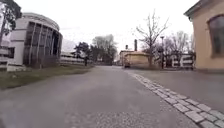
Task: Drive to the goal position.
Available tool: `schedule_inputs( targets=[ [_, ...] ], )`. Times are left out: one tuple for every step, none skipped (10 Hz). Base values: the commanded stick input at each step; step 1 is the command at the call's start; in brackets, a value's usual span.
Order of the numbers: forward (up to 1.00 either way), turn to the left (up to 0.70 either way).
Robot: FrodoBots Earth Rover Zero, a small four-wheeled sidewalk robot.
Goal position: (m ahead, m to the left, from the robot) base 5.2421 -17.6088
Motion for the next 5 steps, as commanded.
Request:
schedule_inputs(
  targets=[
    [1.00, 0.00],
    [1.00, 0.00],
    [1.00, 0.00],
    [1.00, 0.00],
    [1.00, 0.00]
  ],
)
